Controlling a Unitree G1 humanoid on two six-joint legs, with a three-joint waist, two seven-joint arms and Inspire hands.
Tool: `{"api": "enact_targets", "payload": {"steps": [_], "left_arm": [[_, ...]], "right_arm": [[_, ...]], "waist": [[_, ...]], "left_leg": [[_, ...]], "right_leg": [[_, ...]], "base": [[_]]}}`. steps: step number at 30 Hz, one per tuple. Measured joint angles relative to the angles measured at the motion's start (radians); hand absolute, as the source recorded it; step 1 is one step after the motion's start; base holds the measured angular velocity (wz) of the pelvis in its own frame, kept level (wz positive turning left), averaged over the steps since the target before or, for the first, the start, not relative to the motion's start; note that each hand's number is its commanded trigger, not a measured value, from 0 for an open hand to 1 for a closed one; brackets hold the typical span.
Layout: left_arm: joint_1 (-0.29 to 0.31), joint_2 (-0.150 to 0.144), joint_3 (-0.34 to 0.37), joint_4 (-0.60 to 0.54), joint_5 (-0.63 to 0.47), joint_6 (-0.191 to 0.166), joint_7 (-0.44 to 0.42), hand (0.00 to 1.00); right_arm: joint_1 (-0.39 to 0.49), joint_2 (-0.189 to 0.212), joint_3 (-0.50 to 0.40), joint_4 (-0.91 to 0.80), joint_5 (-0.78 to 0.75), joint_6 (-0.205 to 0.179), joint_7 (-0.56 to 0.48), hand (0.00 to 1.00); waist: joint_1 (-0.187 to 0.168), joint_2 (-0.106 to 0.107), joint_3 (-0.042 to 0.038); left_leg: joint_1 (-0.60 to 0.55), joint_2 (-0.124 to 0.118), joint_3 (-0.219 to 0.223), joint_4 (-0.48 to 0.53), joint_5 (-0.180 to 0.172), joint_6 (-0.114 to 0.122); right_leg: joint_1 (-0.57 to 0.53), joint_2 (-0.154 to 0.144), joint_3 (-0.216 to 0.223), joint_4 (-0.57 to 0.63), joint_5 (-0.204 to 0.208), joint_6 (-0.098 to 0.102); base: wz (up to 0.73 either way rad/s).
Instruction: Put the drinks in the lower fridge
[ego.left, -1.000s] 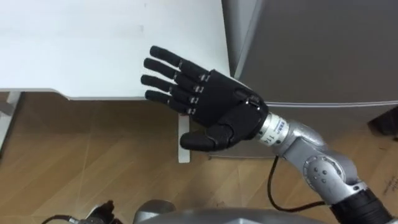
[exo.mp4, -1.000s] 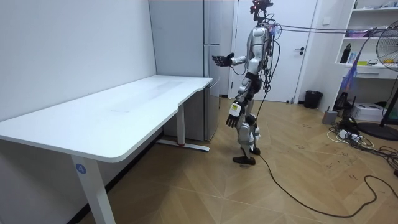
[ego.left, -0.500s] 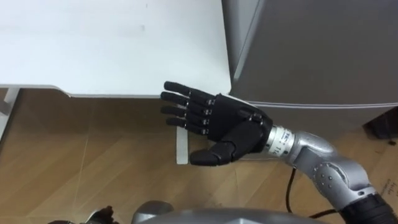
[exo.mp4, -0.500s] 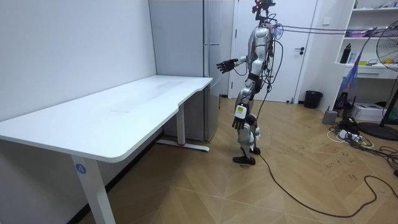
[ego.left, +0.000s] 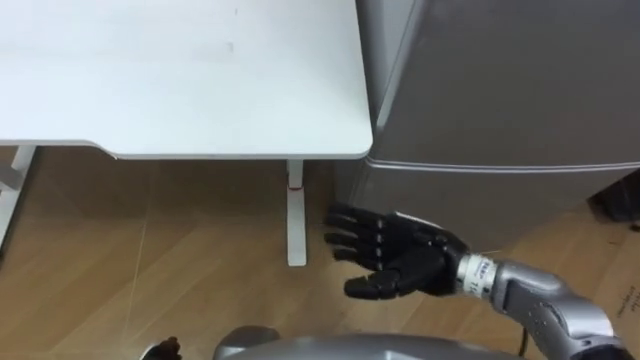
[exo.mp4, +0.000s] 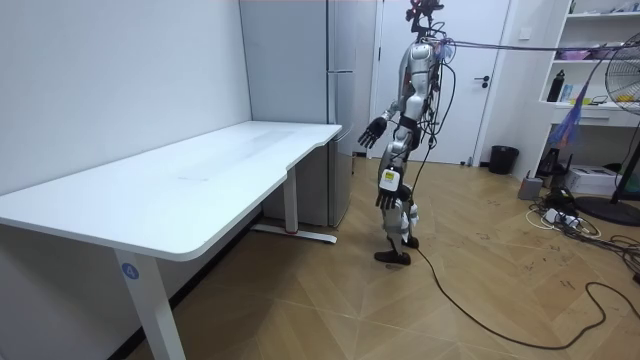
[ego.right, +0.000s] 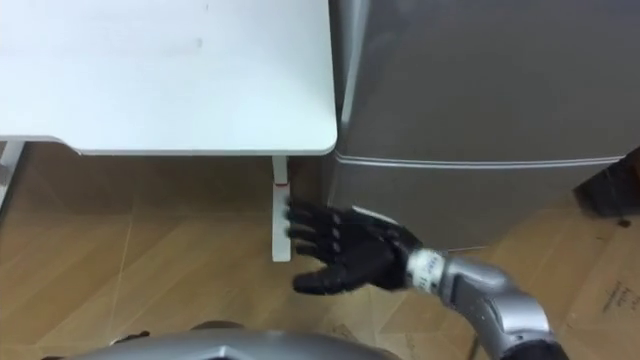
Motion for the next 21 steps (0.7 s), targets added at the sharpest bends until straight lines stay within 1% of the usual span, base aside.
{"api": "enact_targets", "payload": {"steps": [1, 4, 6, 8, 9, 10, 13, 14, 16, 19, 21], "left_arm": [[0.001, -0.003, -0.001, -0.001, 0.000, 0.000, 0.011, 0.00], [0.010, -0.010, -0.003, -0.002, 0.000, 0.000, 0.029, 0.00], [0.013, -0.010, -0.003, -0.003, 0.002, 0.000, 0.029, 0.00], [0.013, -0.010, -0.002, -0.004, 0.008, -0.003, 0.031, 0.00], [0.017, -0.010, 0.003, -0.007, 0.010, -0.003, 0.032, 0.00], [0.027, -0.012, 0.020, -0.023, 0.010, -0.001, 0.031, 0.00], [0.046, -0.015, 0.041, -0.035, 0.011, 0.006, 0.033, 0.00], [0.048, -0.016, 0.043, -0.035, 0.011, 0.008, 0.033, 0.00], [0.057, -0.022, 0.065, -0.035, 0.011, 0.014, 0.033, 0.00], [0.073, -0.034, 0.087, -0.035, 0.011, 0.016, 0.032, 0.00], [0.080, -0.040, 0.094, -0.037, 0.012, 0.016, 0.028, 0.00]], "right_arm": [[0.001, 0.010, 0.001, 0.079, -0.042, 0.001, -0.028, 0.00], [0.011, 0.031, -0.001, 0.174, -0.148, 0.002, -0.105, 0.00], [0.011, 0.044, -0.010, 0.221, -0.185, -0.008, -0.153, 0.00], [0.005, 0.063, -0.031, 0.280, -0.192, -0.028, -0.206, 0.00], [-0.001, 0.074, -0.039, 0.319, -0.194, -0.040, -0.240, 0.00], [-0.003, 0.090, -0.060, 0.356, -0.192, -0.050, -0.267, 0.00], [-0.004, 0.117, -0.088, 0.414, -0.173, -0.067, -0.343, 0.00], [-0.005, 0.121, -0.089, 0.418, -0.174, -0.071, -0.360, 0.00], [-0.023, 0.141, -0.098, 0.457, -0.185, -0.083, -0.427, 0.00], [-0.037, 0.150, -0.106, 0.493, -0.188, -0.089, -0.476, 0.00], [-0.042, 0.151, -0.106, 0.517, -0.187, -0.101, -0.501, 0.00]], "waist": [[-0.005, 0.000, -0.0006], [-0.010, 0.005, 0.0005], [-0.020, 0.006, 0.0008], [-0.021, 0.004, 0.0012], [-0.023, 0.002, 0.0012], [-0.026, 0.001, 0.0014], [-0.030, 0.003, 0.0009], [-0.031, 0.004, 0.0009], [-0.033, 0.004, 0.0009], [-0.033, 0.010, 0.0009], [-0.034, 0.012, 0.0006]], "left_leg": [[0.001, -0.002, -0.009, 0.000, 0.001, 0.001], [-0.003, -0.002, -0.008, 0.000, 0.001, 0.001], [-0.004, -0.002, -0.011, 0.001, 0.002, 0.000], [-0.005, -0.003, -0.011, 0.001, 0.003, -0.001], [-0.005, -0.005, -0.011, 0.001, 0.003, -0.001], [-0.005, -0.005, -0.012, 0.003, 0.003, -0.001], [-0.005, -0.005, -0.013, 0.012, 0.002, 0.000], [-0.006, -0.005, -0.013, 0.012, 0.002, 0.000], [-0.009, -0.006, -0.013, 0.010, 0.002, 0.000], [-0.009, -0.013, -0.017, 0.007, 0.002, 0.000], [-0.006, -0.017, -0.020, -0.001, 0.002, 0.000]], "right_leg": [[0.006, 0.000, 0.002, -0.004, 0.000, 0.001], [0.003, 0.000, 0.002, -0.005, 0.000, 0.001], [0.003, 0.000, -0.002, -0.005, 0.000, 0.001], [0.003, -0.001, 0.001, -0.009, -0.001, 0.002], [0.007, -0.006, 0.002, -0.021, -0.003, 0.000], [0.012, -0.006, 0.000, -0.028, -0.005, 0.001], [0.012, -0.006, 0.000, -0.036, -0.010, 0.004], [0.012, -0.006, 0.000, -0.036, -0.011, 0.004], [0.012, -0.006, -0.001, -0.035, -0.011, 0.004], [0.012, -0.007, 0.000, -0.037, -0.011, 0.005], [0.015, -0.008, 0.000, -0.038, -0.013, 0.007]], "base": [[0.23], [0.02], [0.00], [0.00], [0.00], [0.04], [0.06], [0.00], [0.00], [0.04], [0.04]]}}
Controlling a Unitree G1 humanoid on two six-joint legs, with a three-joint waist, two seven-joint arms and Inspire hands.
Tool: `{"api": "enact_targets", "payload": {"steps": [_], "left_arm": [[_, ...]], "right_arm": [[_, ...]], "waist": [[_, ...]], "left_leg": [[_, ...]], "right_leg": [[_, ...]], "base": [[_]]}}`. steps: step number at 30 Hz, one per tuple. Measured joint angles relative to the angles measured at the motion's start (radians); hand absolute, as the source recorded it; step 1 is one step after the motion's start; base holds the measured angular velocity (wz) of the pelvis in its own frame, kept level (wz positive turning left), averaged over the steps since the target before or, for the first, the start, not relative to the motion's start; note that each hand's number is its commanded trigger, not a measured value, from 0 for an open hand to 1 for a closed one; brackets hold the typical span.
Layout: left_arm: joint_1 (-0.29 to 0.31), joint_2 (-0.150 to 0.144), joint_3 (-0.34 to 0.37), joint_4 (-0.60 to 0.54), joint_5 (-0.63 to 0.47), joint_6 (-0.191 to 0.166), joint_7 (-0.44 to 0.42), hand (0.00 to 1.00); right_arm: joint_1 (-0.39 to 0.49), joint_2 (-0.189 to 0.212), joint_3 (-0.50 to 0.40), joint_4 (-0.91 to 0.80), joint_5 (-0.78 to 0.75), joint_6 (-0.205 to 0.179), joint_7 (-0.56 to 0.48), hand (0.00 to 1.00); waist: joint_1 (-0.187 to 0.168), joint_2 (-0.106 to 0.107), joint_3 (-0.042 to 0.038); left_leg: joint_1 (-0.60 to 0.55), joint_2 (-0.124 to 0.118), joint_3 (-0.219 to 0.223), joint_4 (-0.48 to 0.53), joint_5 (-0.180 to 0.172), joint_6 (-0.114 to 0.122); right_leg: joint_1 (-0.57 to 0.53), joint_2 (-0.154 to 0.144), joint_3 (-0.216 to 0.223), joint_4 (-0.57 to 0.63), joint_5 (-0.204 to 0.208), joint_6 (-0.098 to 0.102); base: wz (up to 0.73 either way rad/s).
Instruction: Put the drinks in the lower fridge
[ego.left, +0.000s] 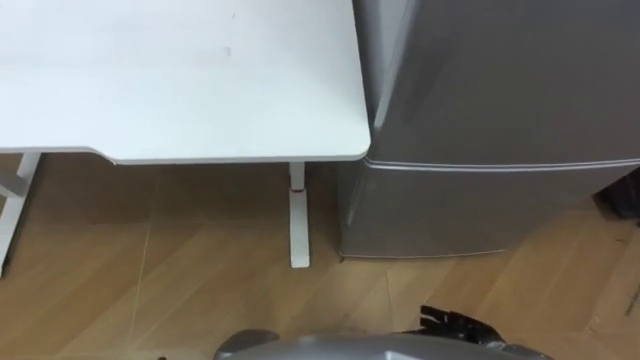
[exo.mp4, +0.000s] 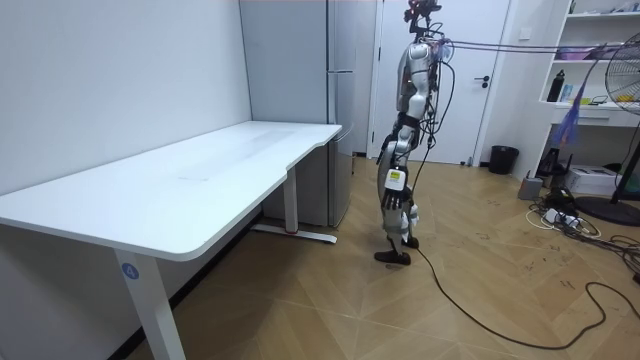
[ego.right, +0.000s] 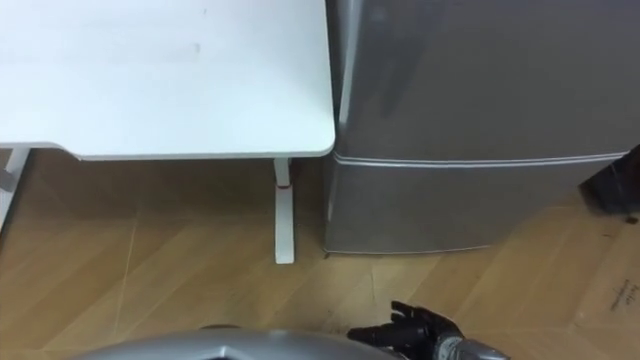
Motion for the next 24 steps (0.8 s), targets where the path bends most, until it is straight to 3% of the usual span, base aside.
{"api": "enact_targets", "payload": {"steps": [3, 8, 10, 15, 24], "left_arm": [[0.007, -0.002, 0.008, 0.001, 0.000, 0.002, -0.007, 0.00], [0.006, -0.004, 0.041, -0.001, 0.002, 0.009, -0.019, 0.00], [0.007, -0.005, 0.051, -0.001, 0.012, 0.020, -0.023, 0.00], [0.006, -0.004, 0.099, -0.002, 0.041, 0.033, -0.030, 0.00], [-0.022, -0.004, 0.098, -0.001, 0.091, 0.037, -0.053, 0.00]], "right_arm": [[-0.013, 0.005, -0.004, 0.050, 0.005, -0.016, -0.033, 0.00], [-0.035, 0.007, -0.023, 0.116, 0.018, -0.017, -0.078, 0.00], [-0.035, 0.006, -0.045, 0.151, 0.053, -0.016, -0.098, 0.00], [-0.039, 0.005, -0.096, 0.204, 0.093, -0.013, -0.116, 0.00], [-0.041, 0.002, -0.120, 0.231, 0.102, -0.013, -0.124, 0.00]], "waist": [[-0.002, 0.002, 0.0006], [-0.003, 0.003, 0.0021], [-0.005, 0.000, 0.0064], [-0.019, 0.001, 0.0063], [-0.030, 0.005, 0.0052]], "left_leg": [[0.008, -0.001, -0.005, 0.000, 0.000, 0.000], [0.009, -0.006, -0.020, -0.001, -0.004, 0.002], [0.019, -0.016, -0.024, -0.005, -0.004, 0.003], [0.026, -0.019, -0.031, -0.006, -0.004, 0.004], [0.032, -0.019, -0.039, 0.000, -0.005, 0.005]], "right_leg": [[0.013, -0.001, -0.001, -0.001, -0.003, 0.002], [0.016, -0.006, 0.000, -0.003, -0.013, 0.004], [0.025, -0.006, 0.000, -0.002, -0.015, 0.007], [0.033, -0.006, -0.002, -0.003, -0.019, 0.011], [0.034, -0.007, 0.004, -0.001, -0.019, 0.010]], "base": [[0.06], [0.12], [0.00], [0.04], [0.00]]}}
